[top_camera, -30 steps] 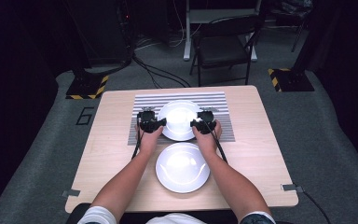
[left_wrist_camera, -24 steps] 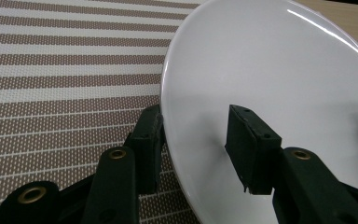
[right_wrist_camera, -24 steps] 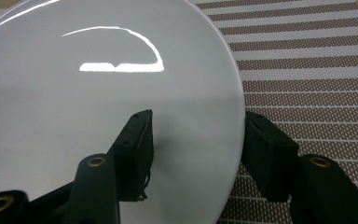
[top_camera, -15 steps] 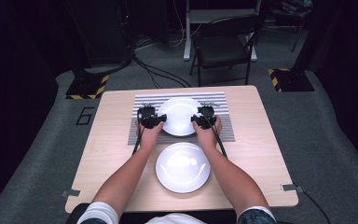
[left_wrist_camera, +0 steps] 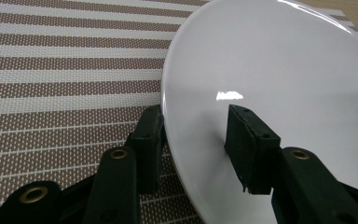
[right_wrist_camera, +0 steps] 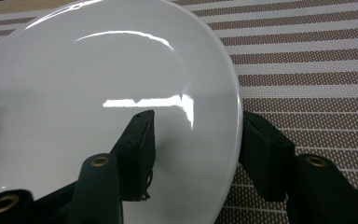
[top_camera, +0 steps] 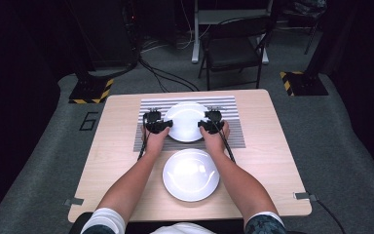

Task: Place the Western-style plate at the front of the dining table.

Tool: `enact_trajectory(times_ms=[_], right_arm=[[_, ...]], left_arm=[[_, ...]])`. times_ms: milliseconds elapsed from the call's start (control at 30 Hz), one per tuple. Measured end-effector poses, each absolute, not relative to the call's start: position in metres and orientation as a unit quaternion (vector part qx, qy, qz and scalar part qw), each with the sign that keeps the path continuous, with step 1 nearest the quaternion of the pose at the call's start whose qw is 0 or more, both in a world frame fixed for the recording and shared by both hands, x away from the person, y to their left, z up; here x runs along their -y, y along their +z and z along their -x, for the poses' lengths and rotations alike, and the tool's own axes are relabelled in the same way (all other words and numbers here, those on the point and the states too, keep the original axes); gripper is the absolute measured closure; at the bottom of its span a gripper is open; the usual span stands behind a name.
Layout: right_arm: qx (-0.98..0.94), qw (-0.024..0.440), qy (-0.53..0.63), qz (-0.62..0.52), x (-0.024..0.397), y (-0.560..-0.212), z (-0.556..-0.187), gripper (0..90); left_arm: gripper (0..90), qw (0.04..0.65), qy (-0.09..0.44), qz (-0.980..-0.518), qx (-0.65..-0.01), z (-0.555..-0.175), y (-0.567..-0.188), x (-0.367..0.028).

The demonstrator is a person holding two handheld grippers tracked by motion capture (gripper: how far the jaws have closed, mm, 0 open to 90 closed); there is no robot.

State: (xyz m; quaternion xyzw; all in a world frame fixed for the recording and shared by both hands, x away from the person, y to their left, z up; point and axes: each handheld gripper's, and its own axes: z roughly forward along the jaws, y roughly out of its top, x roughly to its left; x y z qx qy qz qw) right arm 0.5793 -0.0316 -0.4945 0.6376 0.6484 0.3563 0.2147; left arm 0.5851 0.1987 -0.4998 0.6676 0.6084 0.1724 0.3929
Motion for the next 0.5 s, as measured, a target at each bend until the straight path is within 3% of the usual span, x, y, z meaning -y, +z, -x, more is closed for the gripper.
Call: enact_trajectory(times_ms=[500], right_arm=[[-0.657,0.211,0.349,-0.634,0.0293,-0.5002,-0.5851,47.0]], left_arm=[[56.8,0.385,0.173,-0.671,-0.610,-0.5906,-0.5067,-0.2002]])
